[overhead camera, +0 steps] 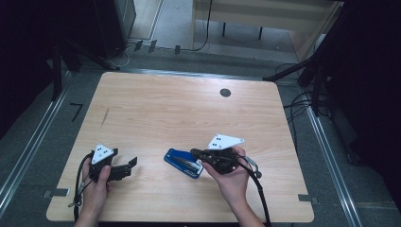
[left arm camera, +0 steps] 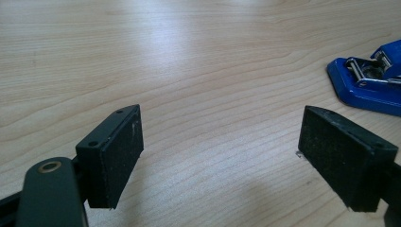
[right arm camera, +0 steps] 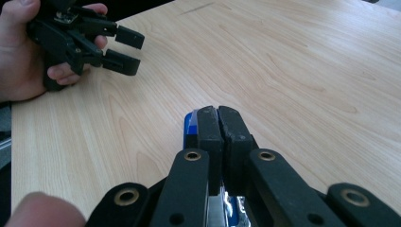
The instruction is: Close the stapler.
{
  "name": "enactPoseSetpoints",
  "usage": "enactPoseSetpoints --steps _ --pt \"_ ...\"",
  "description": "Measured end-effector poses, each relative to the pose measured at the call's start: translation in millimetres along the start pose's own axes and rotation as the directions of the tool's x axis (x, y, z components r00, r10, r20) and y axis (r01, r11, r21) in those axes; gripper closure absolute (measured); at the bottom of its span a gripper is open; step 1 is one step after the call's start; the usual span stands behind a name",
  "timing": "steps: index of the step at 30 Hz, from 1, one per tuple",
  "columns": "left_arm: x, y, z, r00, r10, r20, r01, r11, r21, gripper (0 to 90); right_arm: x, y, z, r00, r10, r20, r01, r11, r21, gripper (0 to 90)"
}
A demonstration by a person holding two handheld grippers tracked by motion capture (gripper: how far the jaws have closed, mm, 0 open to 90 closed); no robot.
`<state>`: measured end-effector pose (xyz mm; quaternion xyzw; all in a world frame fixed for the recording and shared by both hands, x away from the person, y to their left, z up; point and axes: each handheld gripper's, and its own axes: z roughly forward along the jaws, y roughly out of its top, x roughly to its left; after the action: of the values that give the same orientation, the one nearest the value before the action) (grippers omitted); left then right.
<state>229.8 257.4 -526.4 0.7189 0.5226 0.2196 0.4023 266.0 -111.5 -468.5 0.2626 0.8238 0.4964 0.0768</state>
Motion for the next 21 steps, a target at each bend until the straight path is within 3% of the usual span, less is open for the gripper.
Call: enactPoseSetpoints --steps 9,15,19,21 --pt "0.3 -0.1 -0.2 1.0 -0.005 -0.002 0.005 1.0 -0.001 15.2 -2.5 -25.0 -3.5 0.9999 0.015 0.007 -0.015 1.0 0.024 89.7" --pt "0.8 -0.2 -0.5 0.9999 -0.014 -0.007 0.014 0.9999 -0.003 15.3 -1.9 -31.9 -4.4 0.9999 0.004 0.014 -0.005 0.999 0.036 89.8" --pt "1.0 -0.1 -0.3 0.9999 -0.015 -0.008 0.015 0.9999 -0.003 15.3 -3.9 -36.1 -5.4 0.9999 0.01 0.009 -0.01 1.0 0.023 90.0" --pt "1.1 0.0 -0.3 0.9998 -0.016 -0.01 0.016 0.9999 -0.002 15.3 -6.0 -39.0 -5.7 0.9993 0.037 0.001 -0.037 0.999 0.001 90.0"
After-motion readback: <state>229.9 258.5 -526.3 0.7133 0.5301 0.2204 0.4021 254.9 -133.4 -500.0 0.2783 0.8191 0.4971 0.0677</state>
